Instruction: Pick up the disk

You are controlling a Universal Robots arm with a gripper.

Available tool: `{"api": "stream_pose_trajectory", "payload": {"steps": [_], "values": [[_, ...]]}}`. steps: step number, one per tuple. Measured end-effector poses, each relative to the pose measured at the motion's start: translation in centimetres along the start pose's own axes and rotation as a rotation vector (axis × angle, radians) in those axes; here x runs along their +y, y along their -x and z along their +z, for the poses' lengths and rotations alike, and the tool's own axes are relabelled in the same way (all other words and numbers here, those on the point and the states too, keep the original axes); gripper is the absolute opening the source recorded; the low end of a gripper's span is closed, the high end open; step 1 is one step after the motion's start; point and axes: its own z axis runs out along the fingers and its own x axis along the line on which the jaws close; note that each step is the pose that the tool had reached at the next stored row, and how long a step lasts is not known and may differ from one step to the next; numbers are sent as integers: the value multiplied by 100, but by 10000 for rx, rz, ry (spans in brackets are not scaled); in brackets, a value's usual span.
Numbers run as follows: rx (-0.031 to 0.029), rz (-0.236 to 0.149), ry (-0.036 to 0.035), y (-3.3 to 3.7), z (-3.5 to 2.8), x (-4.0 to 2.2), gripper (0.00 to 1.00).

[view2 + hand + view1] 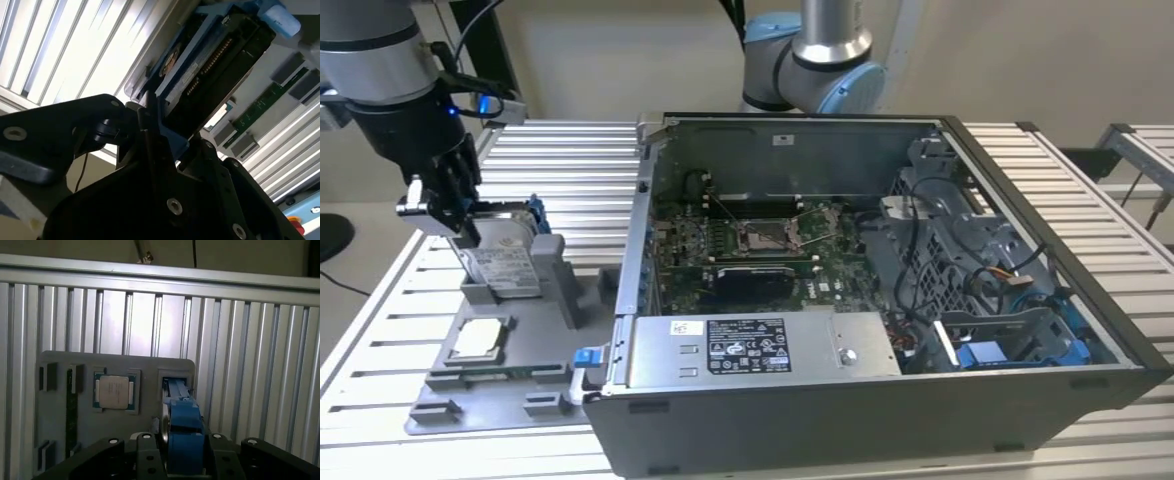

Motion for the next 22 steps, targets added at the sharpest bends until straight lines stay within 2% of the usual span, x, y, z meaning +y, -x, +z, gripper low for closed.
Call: {"api": "stream_pose_trajectory", "payload": {"steps": [10,13,22], "values": [[-22,0,-2,-18,1,1,0],[4,-1,-1,-19,2,1,0],[2,0,-2,-18,-2,1,0]]}}
